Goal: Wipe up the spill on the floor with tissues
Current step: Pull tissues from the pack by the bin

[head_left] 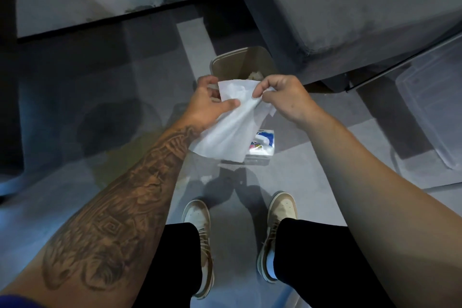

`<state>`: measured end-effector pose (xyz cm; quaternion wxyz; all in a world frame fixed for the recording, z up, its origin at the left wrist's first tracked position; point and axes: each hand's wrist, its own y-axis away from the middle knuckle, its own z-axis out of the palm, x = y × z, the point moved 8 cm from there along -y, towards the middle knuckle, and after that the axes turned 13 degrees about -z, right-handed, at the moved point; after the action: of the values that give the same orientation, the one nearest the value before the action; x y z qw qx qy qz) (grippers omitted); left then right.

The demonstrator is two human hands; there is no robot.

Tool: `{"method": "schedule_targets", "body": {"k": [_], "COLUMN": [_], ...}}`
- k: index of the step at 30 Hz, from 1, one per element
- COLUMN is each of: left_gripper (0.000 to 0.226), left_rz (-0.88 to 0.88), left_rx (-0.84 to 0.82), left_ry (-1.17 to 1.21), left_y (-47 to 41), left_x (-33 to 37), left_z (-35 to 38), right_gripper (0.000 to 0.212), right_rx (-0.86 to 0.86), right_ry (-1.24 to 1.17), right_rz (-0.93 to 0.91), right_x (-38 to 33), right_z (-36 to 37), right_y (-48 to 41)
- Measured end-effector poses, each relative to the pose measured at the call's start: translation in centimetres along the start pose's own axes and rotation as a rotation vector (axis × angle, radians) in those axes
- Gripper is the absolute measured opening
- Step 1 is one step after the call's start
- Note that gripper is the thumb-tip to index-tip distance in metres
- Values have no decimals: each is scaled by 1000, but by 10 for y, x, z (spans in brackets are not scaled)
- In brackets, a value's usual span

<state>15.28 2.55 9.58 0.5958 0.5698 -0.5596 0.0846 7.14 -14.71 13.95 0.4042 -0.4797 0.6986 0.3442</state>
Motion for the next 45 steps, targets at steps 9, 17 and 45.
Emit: {"method": "schedule_targets", "body": {"k": [9, 17, 45], "left_gripper": [10, 12, 10], "left_rz": [-287, -287, -337], "left_rx": [22, 142, 107], "left_ry": [160, 432, 451], "left_y": [12, -8, -28], "left_x": [-69, -100, -115], "left_z": [-75, -130, -107], "right_gripper": [25, 42, 30], "right_rx": [-86, -650, -215], "right_ry": [-112, 784, 629], "right_rz": [95, 174, 306], "right_x": [34, 125, 144], "right_z": [54, 109, 45], "right_y": [-2, 21, -4]}}
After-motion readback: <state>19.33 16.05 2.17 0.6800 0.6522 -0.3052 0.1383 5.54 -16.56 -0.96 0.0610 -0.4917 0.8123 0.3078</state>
